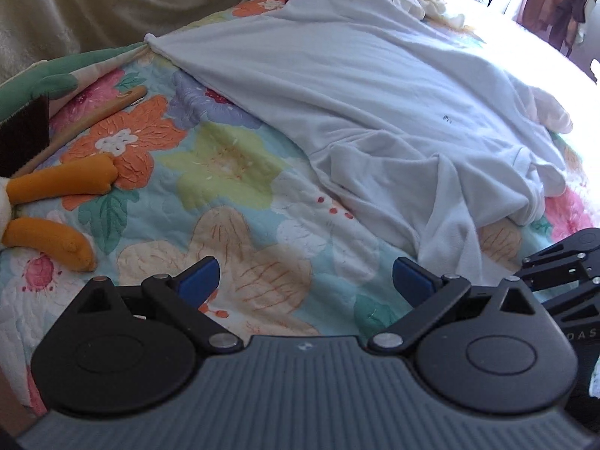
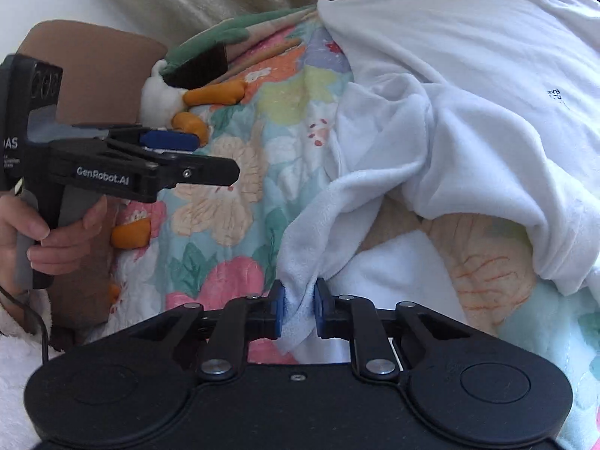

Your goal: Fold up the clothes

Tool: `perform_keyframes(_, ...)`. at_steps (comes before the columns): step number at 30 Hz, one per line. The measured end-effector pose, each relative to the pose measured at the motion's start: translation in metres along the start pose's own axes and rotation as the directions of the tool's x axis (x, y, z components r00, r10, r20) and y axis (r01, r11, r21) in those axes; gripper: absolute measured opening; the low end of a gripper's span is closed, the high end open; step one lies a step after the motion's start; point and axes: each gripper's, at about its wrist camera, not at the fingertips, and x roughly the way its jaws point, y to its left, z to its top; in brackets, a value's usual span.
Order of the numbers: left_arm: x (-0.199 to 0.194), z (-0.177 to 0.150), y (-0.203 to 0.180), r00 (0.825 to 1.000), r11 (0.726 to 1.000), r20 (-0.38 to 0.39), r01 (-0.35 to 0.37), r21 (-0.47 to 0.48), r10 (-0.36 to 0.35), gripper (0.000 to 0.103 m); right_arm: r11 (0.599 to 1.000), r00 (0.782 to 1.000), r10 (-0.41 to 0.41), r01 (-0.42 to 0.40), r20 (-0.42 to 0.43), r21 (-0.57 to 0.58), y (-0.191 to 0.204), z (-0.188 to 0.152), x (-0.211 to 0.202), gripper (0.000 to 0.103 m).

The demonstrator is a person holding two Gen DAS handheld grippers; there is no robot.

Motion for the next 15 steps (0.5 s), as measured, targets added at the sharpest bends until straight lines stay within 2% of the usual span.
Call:
perform_keyframes(3, -0.007, 0.0, 0.002, 0.995, 0.998, 0.066, 0.069, 0.002, -0.069, 0.101, 0.997, 0.991, 0.06, -0.064, 0.122, 0.036, 0.0, 0.014, -0.017, 0.018)
perform_keyframes(6, -0.014, 0.0, 0.004, 0.982, 0.991, 0.131, 0.137, 0.011, -0.137, 0.101, 0.977, 0.943, 0.15, -0.189, 0.297, 0.104, -0.001, 0.038, -0.042, 0.018)
perform_keyframes(8, -0.019, 0.0, -0.003, 0.972, 0.986, 0.164, 0.164, 0.042, -0.168, 0.102, 0.961, 0.907, 0.173, -0.241, 0.383, 0.135, -0.002, 0.05, -0.055, 0.018)
perform_keyframes(10, -0.022, -0.001, -0.013, 0.963, 0.978, 0.177, 0.193, 0.077, -0.204, 0.103, 0.963, 0.891, 0.142, -0.226, 0.431, 0.15, 0.004, 0.061, -0.063, 0.018)
perform_keyframes(13, -0.02, -0.001, -0.034, 0.969, 0.976, 0.16, 0.168, 0.136, -0.189, 0.103, 0.97, 0.862, 0.115, -0.204, 0.494, 0.13, 0.021, 0.063, -0.073, 0.018)
perform_keyframes(15, -0.016, 0.0, -0.046, 0.972, 0.975, 0.16, 0.147, 0.166, -0.174, 0.103, 0.973, 0.855, 0.111, -0.196, 0.507, 0.118, 0.029, 0.059, -0.079, 0.018)
